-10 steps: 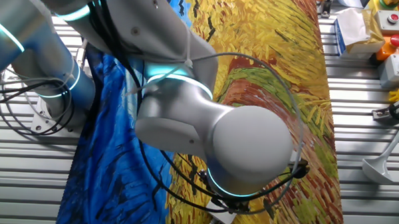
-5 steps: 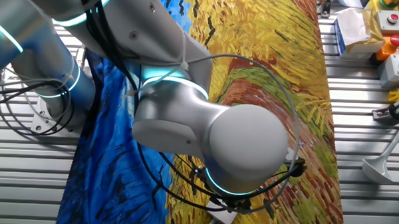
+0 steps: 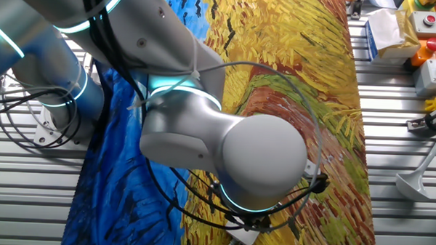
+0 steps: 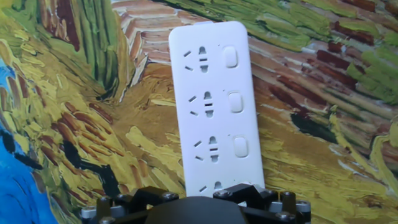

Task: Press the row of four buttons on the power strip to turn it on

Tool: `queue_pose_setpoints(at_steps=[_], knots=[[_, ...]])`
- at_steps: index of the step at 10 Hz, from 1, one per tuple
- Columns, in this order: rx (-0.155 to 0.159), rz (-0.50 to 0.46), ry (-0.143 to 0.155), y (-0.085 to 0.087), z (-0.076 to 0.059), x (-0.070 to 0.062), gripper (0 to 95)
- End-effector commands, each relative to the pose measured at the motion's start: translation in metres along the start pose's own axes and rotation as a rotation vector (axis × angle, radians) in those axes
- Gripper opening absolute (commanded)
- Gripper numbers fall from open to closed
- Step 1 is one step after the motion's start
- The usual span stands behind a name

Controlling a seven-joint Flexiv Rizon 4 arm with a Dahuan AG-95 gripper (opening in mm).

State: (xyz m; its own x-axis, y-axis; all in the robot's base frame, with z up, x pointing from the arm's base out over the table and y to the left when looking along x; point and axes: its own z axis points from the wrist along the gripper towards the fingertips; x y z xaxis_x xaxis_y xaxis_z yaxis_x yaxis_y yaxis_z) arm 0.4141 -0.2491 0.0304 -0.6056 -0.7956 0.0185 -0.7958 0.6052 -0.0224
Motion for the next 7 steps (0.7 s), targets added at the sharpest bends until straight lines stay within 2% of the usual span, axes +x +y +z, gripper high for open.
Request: queue_pose_setpoints(at_steps=[1,7], knots=[[0.004,0.001,-0.001,-0.0005,0.0026,-0.0002,95.0],[0.014,0.002,-0.009,0.0019,0.0099,0.001,95.0]])
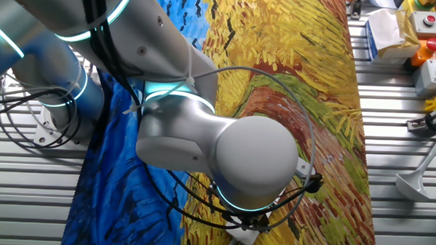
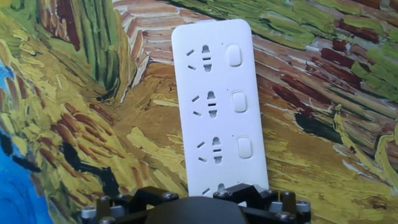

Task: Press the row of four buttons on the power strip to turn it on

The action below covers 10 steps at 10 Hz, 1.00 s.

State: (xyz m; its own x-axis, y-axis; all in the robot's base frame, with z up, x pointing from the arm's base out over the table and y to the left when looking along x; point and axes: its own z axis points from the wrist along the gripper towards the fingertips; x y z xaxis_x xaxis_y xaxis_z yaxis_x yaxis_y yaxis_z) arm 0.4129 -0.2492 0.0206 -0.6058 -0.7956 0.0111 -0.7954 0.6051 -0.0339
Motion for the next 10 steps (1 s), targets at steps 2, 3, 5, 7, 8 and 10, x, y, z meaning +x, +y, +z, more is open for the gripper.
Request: queue_pose_setpoints(at_steps=[2,3,5,7,8,10], knots=[[0.005,0.001,-0.001,0.002,0.0,0.001,95.0],[0.007,0.002,-0.002,0.002,0.001,0.001,95.0],[0.011,-0.003,-0.007,0.002,0.005,0.001,95.0],[0.017,-0.003,-0.007,0.002,0.01,0.001,95.0],[0.025,-0.007,-0.007,0.002,0.014,0.001,95.0],[0.029,-0.007,-0.006,0.002,0.019,0.001,95.0]])
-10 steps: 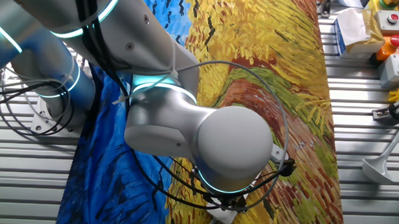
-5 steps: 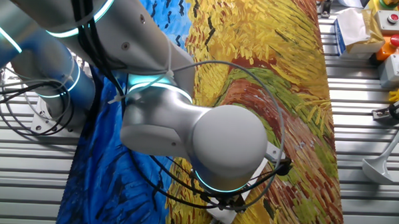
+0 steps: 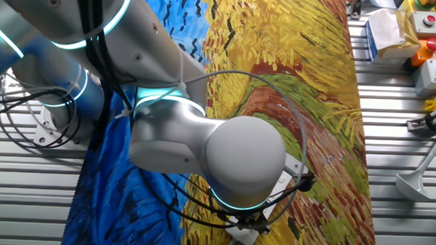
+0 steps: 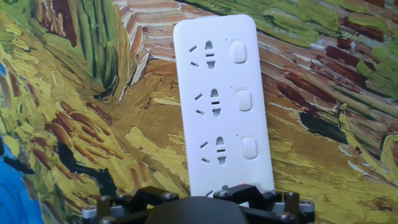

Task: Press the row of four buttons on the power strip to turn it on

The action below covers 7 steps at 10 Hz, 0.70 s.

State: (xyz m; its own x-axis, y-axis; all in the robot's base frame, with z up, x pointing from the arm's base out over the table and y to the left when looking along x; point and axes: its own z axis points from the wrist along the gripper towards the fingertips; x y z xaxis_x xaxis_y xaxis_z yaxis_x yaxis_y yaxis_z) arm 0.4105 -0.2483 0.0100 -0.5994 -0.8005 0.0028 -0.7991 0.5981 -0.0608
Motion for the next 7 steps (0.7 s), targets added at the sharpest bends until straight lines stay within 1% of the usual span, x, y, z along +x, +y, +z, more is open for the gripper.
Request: queue_pose_setpoints(at_steps=[1,3,6,7], knots=[[0.004,-0.002,0.002,0.0,0.009,0.0,95.0],[0.007,-0.004,0.007,0.0,0.009,0.0,95.0],[0.011,-0.002,0.02,-0.001,-0.003,0.0,95.0],[0.008,0.004,0.016,-0.001,-0.006,0.0,76.0]])
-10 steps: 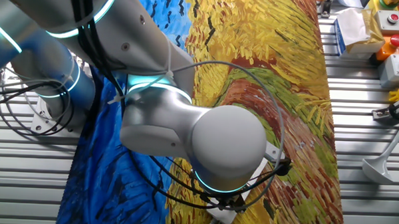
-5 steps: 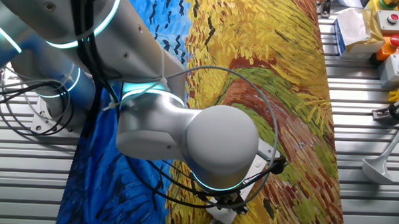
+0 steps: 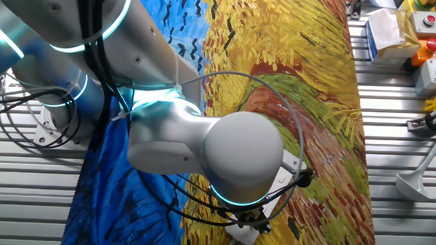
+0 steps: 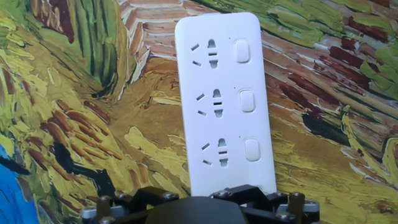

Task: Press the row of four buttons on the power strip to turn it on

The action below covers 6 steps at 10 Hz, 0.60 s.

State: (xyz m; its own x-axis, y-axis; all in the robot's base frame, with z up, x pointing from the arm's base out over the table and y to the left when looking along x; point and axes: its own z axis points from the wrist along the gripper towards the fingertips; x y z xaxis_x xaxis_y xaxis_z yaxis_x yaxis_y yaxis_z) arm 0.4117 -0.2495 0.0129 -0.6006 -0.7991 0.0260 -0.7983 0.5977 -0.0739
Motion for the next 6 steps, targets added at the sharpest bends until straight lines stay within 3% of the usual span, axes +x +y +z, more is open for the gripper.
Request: queue_pose_setpoints(at_steps=[1,3,6], knots=[[-0.005,0.007,-0.006,0.0004,-0.0064,-0.0001,76.0],[0.003,0.003,0.005,0.0002,-0.0125,-0.0002,76.0],[0.0,0.01,0.0,0.0002,-0.0112,-0.0002,76.0]])
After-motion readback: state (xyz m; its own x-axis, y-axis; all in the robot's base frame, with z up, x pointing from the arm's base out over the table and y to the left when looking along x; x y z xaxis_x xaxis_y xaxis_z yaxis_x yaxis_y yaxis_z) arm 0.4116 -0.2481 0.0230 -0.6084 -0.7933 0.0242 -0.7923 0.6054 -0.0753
